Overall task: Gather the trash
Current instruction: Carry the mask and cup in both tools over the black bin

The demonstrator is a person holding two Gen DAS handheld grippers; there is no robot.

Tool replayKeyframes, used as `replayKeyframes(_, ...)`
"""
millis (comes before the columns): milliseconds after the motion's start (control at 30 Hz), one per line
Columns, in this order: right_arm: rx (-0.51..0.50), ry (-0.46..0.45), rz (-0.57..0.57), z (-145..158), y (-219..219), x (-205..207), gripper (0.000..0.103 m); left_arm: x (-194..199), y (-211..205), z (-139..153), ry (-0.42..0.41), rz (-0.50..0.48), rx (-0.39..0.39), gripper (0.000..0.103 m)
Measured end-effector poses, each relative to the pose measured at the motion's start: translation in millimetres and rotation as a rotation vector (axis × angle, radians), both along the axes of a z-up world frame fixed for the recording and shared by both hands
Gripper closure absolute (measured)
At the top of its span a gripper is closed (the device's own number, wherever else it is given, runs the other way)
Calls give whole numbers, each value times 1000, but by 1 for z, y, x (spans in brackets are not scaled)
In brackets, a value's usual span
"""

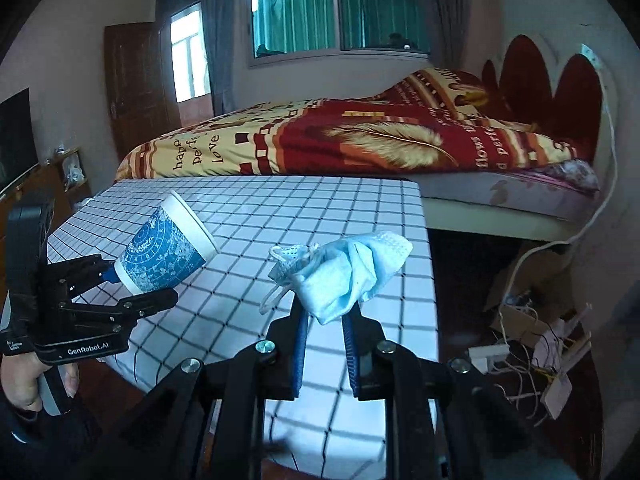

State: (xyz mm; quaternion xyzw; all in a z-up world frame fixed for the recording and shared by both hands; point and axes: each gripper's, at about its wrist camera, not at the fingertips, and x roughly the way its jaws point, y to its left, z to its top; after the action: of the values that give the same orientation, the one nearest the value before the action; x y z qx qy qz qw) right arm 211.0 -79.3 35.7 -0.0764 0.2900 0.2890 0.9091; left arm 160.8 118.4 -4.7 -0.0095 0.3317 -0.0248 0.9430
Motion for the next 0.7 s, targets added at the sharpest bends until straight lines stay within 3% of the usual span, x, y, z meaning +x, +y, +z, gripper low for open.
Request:
replayKeyframes(333, 3, -15, -70, 0, -59, -50, 85, -17, -53, 4, -15, -96, -11, 47)
replayKeyframes(700, -16, 19, -196, -15, -134, -76, 85, -24, -121, -3, 6, -231, -10, 47)
